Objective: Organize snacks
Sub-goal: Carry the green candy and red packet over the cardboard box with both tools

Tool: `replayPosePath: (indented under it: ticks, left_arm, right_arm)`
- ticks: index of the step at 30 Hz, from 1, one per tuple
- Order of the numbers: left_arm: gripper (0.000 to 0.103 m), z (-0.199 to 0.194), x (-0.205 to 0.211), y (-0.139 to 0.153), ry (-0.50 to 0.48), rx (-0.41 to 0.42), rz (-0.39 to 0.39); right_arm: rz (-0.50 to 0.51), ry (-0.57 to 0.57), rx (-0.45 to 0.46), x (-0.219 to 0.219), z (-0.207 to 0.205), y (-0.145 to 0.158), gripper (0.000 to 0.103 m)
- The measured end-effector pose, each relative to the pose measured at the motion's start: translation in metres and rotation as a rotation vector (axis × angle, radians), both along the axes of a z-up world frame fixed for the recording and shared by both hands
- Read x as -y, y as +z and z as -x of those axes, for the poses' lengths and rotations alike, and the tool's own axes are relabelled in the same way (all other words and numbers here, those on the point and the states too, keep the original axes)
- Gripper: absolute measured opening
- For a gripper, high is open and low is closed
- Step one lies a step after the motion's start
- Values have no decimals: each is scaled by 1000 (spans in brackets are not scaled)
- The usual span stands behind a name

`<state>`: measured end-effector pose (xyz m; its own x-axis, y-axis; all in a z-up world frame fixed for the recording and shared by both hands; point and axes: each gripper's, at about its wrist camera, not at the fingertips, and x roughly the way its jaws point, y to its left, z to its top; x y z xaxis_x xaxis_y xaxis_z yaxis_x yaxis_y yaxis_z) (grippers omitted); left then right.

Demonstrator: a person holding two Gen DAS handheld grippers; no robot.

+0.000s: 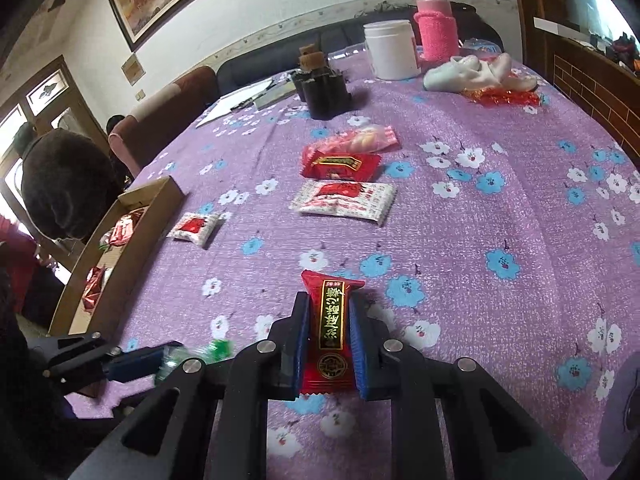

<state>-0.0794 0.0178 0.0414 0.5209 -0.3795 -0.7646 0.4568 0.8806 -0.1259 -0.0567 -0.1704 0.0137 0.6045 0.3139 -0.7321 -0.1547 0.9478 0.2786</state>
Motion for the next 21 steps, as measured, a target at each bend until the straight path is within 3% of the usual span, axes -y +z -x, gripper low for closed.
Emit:
replayPosePath:
  ticks: [10, 21]
  left_arm:
    - [21, 15, -78, 38, 234, 87, 66]
    - [21, 32, -143, 46, 410, 120, 108]
  right_arm:
    - [-8, 130, 60, -64, 17, 32, 19]
    - [-38, 320, 106, -154, 38, 58, 19]
